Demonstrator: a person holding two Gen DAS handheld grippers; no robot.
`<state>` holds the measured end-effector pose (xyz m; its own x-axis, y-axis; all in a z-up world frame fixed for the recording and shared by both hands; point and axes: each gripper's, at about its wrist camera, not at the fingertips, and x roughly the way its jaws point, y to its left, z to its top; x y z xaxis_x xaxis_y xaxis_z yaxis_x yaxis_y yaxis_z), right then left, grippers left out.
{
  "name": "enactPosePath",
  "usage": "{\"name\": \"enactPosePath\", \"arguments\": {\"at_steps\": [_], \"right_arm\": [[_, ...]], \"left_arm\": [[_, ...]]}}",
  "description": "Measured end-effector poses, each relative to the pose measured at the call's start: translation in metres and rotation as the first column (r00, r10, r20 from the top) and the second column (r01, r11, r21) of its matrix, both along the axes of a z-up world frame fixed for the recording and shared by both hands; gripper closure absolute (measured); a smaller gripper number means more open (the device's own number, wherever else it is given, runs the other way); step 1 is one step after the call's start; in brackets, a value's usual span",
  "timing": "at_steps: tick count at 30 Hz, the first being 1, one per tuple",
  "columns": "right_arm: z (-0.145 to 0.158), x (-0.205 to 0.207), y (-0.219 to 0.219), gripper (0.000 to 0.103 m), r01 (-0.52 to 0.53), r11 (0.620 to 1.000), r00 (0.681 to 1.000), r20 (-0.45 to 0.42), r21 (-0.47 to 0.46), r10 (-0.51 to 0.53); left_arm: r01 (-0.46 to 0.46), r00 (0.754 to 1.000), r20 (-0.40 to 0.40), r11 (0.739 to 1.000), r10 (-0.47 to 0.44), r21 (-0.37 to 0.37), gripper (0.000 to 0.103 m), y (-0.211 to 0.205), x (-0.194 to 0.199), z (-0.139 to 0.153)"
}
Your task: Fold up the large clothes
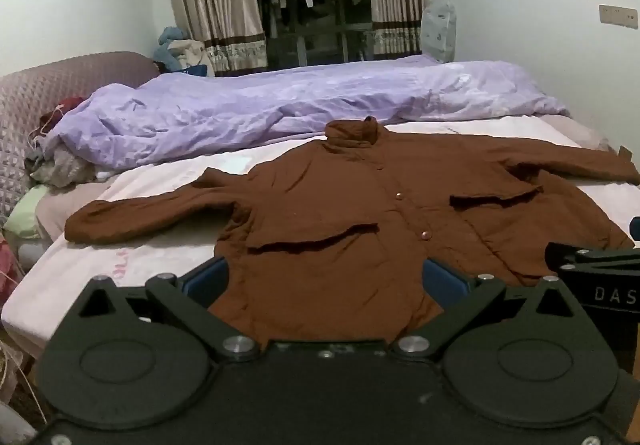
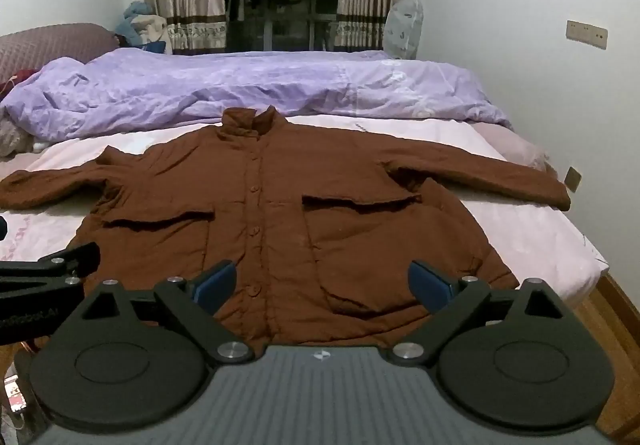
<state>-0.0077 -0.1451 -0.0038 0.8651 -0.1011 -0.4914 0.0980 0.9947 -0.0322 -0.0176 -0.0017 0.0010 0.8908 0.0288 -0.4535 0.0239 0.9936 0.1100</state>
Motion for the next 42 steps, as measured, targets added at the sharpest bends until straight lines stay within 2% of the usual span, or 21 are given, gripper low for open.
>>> {"name": "enactPosePath", "arguments": {"at_steps": [7, 12, 15, 19, 42], "right_arm": [[0.002, -0.001, 0.001, 0.0, 0.002, 1.0, 1.0, -0.011, -0.004, -0.002], [0.01, -0.02, 0.013, 0.0, 0.023, 0.995, 0.999, 0.034, -0.098, -0.02], [0.014, -0.024, 0.01, 0.0, 0.02, 0.997, 0.999, 0.045, -0.077, -0.016], [0.012, -0.019, 0.004, 0.0, 0.011, 0.999, 1.0, 0.019, -0.038, -0.01], [0.008, -0.016, 0.002, 0.0, 0.014, 0.999, 1.0, 0.007, -0.033, -0.013]], "left_arm": [[0.021, 1.0, -0.016, 1.0, -0.021, -0.001, 0.0, 0.002, -0.001, 0.003], [0.035, 0.999, -0.009, 0.999, -0.035, -0.021, 0.0, 0.004, -0.008, 0.009], [0.039, 0.999, -0.001, 0.999, -0.039, -0.028, 0.0, 0.006, -0.01, 0.01], [0.042, 0.999, -0.009, 0.999, -0.042, -0.023, 0.0, 0.005, -0.01, 0.008], [0.039, 0.999, 0.0, 0.999, -0.039, 0.019, 0.0, -0.002, -0.01, 0.005]]}}
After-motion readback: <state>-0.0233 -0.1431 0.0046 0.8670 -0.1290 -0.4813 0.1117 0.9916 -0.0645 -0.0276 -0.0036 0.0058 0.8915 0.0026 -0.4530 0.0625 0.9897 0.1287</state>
